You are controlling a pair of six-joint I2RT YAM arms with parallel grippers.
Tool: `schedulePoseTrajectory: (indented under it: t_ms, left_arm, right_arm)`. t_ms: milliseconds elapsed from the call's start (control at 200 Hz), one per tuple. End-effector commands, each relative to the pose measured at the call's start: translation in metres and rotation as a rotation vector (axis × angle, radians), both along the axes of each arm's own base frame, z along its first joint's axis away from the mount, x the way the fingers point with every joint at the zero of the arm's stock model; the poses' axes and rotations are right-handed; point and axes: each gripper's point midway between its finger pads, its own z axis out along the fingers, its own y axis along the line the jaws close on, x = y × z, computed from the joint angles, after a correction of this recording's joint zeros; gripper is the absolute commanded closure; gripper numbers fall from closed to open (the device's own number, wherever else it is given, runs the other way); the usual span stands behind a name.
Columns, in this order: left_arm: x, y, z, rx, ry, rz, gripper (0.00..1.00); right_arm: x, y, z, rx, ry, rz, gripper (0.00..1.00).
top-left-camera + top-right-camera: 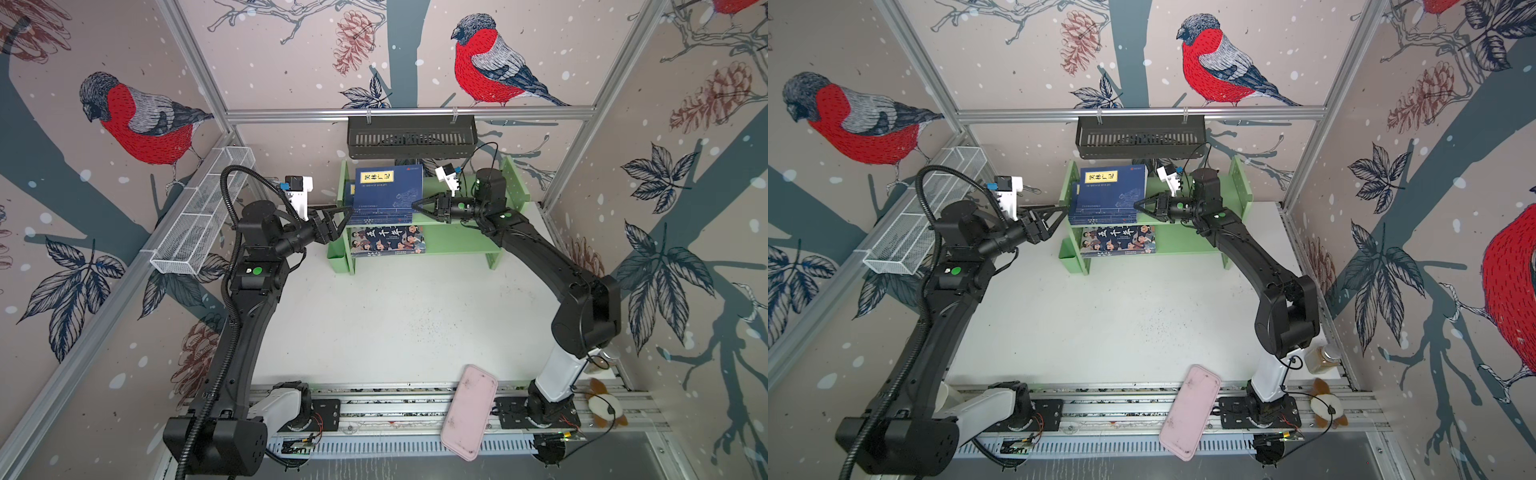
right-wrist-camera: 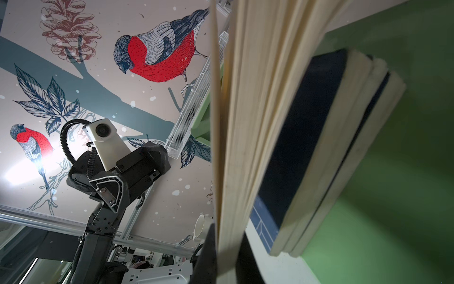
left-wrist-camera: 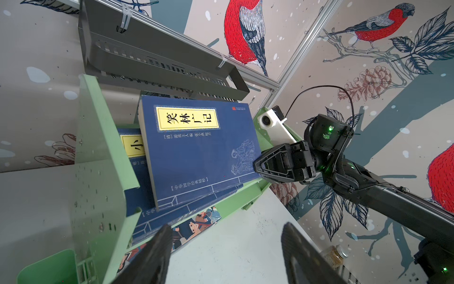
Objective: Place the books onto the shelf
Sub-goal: 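Open the left gripper and draw it back while the right gripper holds the book edge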
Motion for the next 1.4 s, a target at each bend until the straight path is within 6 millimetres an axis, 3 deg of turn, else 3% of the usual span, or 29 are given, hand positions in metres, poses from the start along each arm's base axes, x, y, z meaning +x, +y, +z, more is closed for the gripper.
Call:
schedulePoseTrajectory:
  t_ms: [0, 115, 400, 530, 880, 1160, 1395]
  left_arm:
    - [0.001, -0.001, 0.005, 0.001, -0.036, -0.009, 0.29]
    - [0.002, -0.001, 0.004, -0.004, -0.031, -0.011, 0.29]
    - [0.003, -0.002, 0.000, -0.007, -0.029, -0.016, 0.29]
    - [0.002, -0.001, -0.001, -0.006, -0.029, -0.017, 0.29]
    - [0.000, -0.002, -0.009, -0.012, -0.013, -0.020, 0.28]
    - [0.001, -0.003, -0.010, -0.030, -0.001, -0.029, 0.28]
    - [0.001, -0.004, -0.011, -0.040, 0.006, -0.033, 0.27]
  right_arm:
    - [0.001, 0.002, 0.003, -0.005, -0.028, 0.015, 0.98]
    - [0.004, 0.005, 0.001, -0.012, -0.014, 0.021, 0.92]
    - [0.012, 0.000, -0.012, -0.101, -0.011, -0.039, 0.53]
    - [0.021, -0.009, -0.023, -0.188, -0.022, -0.112, 0.48]
    - [0.041, -0.027, -0.025, -0.245, -0.077, -0.232, 0.49]
    - [0.038, -0.019, -0.010, -0.181, -0.114, -0.184, 0.52]
    - [0.039, -0.012, -0.013, -0.176, -0.112, -0.153, 0.60]
